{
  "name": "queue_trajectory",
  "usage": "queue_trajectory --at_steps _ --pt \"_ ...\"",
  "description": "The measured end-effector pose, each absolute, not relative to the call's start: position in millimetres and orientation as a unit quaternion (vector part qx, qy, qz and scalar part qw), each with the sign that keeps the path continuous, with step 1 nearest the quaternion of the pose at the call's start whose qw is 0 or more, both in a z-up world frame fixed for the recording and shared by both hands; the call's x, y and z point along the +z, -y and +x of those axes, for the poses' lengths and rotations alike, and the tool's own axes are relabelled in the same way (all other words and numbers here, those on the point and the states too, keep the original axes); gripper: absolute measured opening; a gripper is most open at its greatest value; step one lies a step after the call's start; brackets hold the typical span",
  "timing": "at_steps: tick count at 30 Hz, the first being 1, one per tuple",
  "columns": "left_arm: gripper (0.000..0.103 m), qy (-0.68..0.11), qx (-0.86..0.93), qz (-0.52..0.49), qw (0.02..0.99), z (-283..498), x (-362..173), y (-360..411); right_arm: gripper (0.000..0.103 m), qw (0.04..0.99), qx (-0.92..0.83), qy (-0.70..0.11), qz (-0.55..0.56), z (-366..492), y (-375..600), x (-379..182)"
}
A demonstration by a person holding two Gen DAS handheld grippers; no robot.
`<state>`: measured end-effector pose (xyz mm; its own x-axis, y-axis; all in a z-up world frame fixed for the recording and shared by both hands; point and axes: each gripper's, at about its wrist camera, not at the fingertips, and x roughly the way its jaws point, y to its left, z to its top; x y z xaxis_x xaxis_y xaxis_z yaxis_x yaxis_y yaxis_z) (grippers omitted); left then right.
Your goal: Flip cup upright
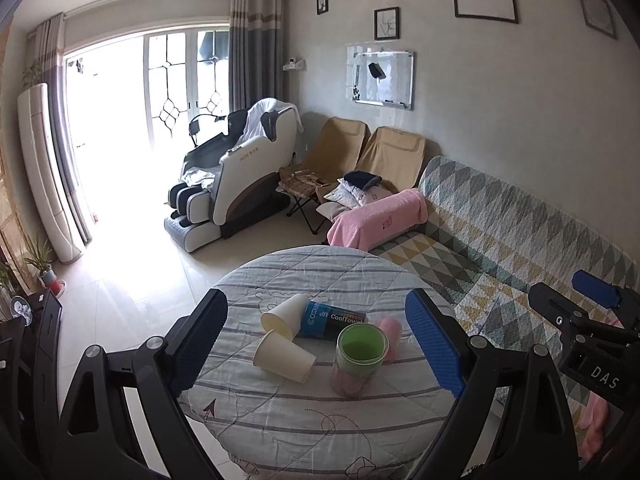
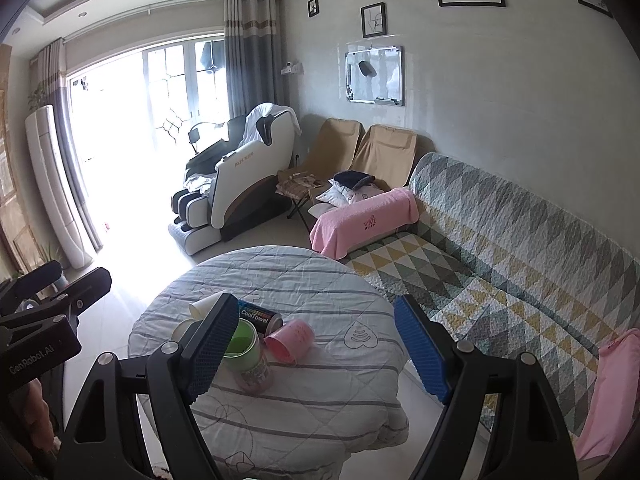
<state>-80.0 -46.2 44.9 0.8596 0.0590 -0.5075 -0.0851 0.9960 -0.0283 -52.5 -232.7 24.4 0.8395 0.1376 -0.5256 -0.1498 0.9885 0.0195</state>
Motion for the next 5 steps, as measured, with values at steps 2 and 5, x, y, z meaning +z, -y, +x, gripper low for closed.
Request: queue_trajectory --at_steps 2,5 --pt "0.092 -0.262 0.037 -0.023 0.964 -80.4 45.3 46.9 0.081 0.959 0.075 -0.274 -0.011 -52.6 233.0 24.4" --pt "0.092 -0.262 0.038 -0.025 0.964 -80.3 46.1 47.3 0.081 0.959 0.078 -0.274 -0.012 -53.3 232.5 23.1"
